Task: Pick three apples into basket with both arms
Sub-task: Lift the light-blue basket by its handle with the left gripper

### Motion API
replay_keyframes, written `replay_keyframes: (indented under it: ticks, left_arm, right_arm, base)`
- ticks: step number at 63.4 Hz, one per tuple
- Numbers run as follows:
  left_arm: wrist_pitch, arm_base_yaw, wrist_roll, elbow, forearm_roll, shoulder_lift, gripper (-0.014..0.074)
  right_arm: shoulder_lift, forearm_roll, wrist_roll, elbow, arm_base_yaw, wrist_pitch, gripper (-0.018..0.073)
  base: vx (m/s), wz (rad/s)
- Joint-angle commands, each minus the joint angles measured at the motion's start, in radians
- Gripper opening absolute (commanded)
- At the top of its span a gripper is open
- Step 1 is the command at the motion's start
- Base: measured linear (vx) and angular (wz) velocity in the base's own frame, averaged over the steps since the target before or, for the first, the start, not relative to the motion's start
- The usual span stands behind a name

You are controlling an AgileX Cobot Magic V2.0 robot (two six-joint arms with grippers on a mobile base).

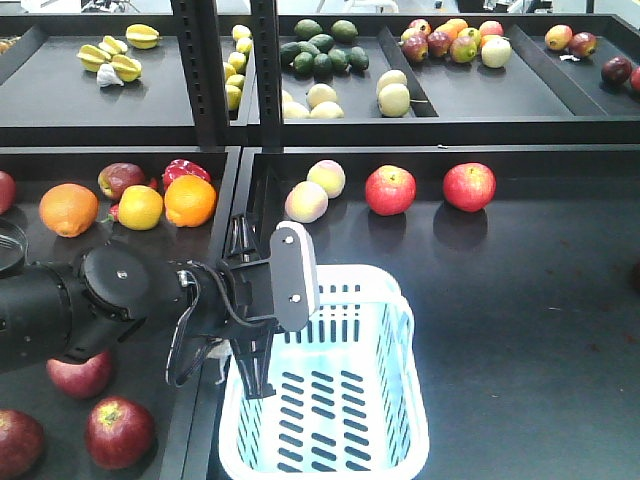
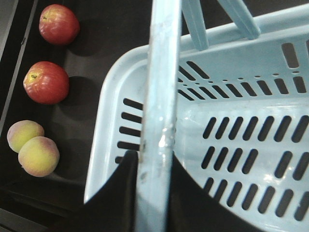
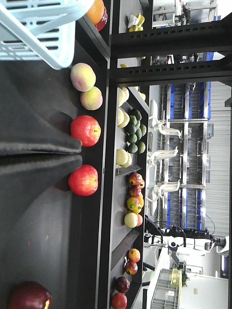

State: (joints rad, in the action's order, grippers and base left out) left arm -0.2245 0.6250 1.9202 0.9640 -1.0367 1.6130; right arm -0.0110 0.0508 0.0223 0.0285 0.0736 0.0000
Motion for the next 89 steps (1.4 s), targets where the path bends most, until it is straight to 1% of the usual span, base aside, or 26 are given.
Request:
replay_keyframes:
  ticks: [1,14,23,29,32,37,44,54,59,71,79,89]
  left_arm:
    - [0.026,0.006,-0.009,0.031,-0.026,-0.034,-0.0009]
    - [0.05,0.006,-0.003,0.034,-0.024,-0.072,-0.0008]
    - [0.097,0.004,-0.003,0.034,-0.016,-0.148,-0.0008]
    - [0.129,0.004,0.012,0.034,-0.016,-0.212,-0.0008]
    - [0.132,0.004,0.014,0.034,0.003,-0.241,-0.0008]
    - [0.131,0.004,0.012,0.034,0.057,-0.299,-0.0008]
    - [0.131,0.004,0.006,0.034,0.103,-0.377,-0.0008]
    - [0.131,0.004,0.005,0.034,0.116,-0.469,-0.0008]
    - [0.13,0.004,0.004,0.034,0.142,-0.506,-0.0008]
    - [0.113,0.002,0.004,0.034,0.143,-0.553,-0.0008]
    - [0.091,-0.021,0.004,0.034,0.149,-0.563,-0.0008]
    - [0.122,-0.029,0.004,0.034,0.148,-0.567,-0.0008]
  right_arm:
    - [0.002,0.009,-0.005,0.014,-0.004,-0.069,-0.0009]
    - [0.002,0.009,-0.005,0.014,-0.004,-0.069,-0.0009]
    - [0.002,0.009,-0.005,0.014,-0.004,-0.069,-0.0009]
    - [0.002,0.009,-0.005,0.014,-0.004,-0.069,-0.0009]
    - [0.002,0.009,-0.005,0.014,-0.004,-0.069,-0.0009]
    - [0.002,0.009,-0.005,0.014,-0.004,-0.069,-0.0009]
    - [0.002,0.009,-0.005,0.014,-0.004,-0.069,-0.0009]
    - [0.002,0.009,-0.005,0.014,-0.004,-0.069,-0.0009]
    - [0.002,0.009,-0.005,0.014,-0.004,-0.069,-0.0009]
    - [0.002,0.009,-0.005,0.014,-0.004,-0.069,-0.0009]
    - [0.002,0.009,-0.005,0.014,-0.004,-0.069,-0.0009]
    - [0.002,0.009,-0.005,0.014,-0.004,-0.069,-0.0009]
  base:
    - [0.0,0.0]
    - [0.0,0.0]
    - [0.0,0.0]
    - [0.0,0.0]
    - [0.0,0.0]
    - [0.0,0.0]
    - [0.0,0.0]
    - [0.0,0.0]
    - [0.0,0.0]
    - [0.0,0.0]
    - [0.0,0.0]
    - [0.0,0.0]
